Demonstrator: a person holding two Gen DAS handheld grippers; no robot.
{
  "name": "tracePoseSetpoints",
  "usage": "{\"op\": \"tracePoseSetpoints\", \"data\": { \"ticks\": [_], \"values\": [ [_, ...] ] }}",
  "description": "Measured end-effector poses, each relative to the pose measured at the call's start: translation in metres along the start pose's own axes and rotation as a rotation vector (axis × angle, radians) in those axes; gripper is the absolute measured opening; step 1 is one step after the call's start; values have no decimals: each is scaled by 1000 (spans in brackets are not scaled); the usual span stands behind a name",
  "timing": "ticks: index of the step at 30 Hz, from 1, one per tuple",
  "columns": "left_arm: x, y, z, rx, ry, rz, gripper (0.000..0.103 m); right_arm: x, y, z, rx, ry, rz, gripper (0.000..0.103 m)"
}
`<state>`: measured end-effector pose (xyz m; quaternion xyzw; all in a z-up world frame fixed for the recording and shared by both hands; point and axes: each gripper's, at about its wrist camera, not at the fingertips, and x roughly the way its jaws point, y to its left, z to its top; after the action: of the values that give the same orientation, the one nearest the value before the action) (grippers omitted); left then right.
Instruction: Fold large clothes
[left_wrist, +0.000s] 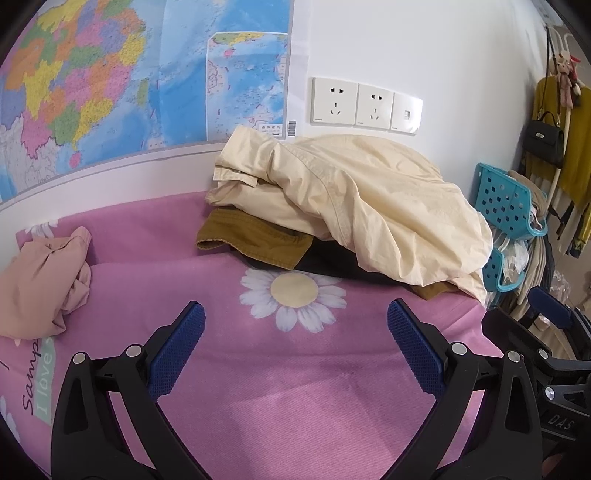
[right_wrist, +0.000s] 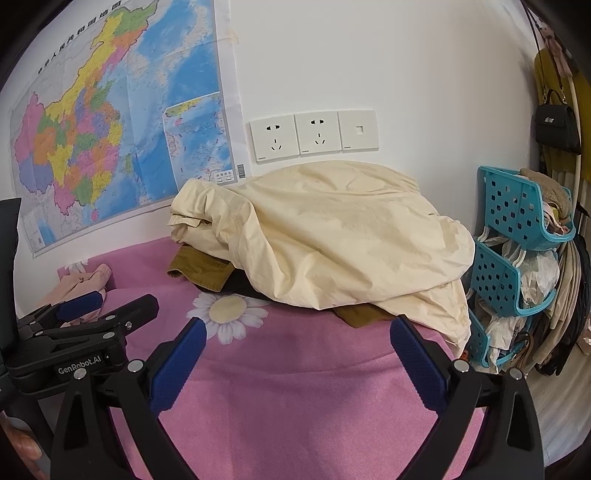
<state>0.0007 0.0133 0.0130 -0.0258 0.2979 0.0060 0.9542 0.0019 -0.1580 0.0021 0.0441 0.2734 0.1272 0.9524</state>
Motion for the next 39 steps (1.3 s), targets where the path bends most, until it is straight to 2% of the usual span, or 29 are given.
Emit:
{"op": "tracePoseSetpoints", "data": {
  "ticks": [39],
  "values": [
    [11,7,1,-15,24,7,98,14,11,10,-47,9,20,97]
  ]
}}
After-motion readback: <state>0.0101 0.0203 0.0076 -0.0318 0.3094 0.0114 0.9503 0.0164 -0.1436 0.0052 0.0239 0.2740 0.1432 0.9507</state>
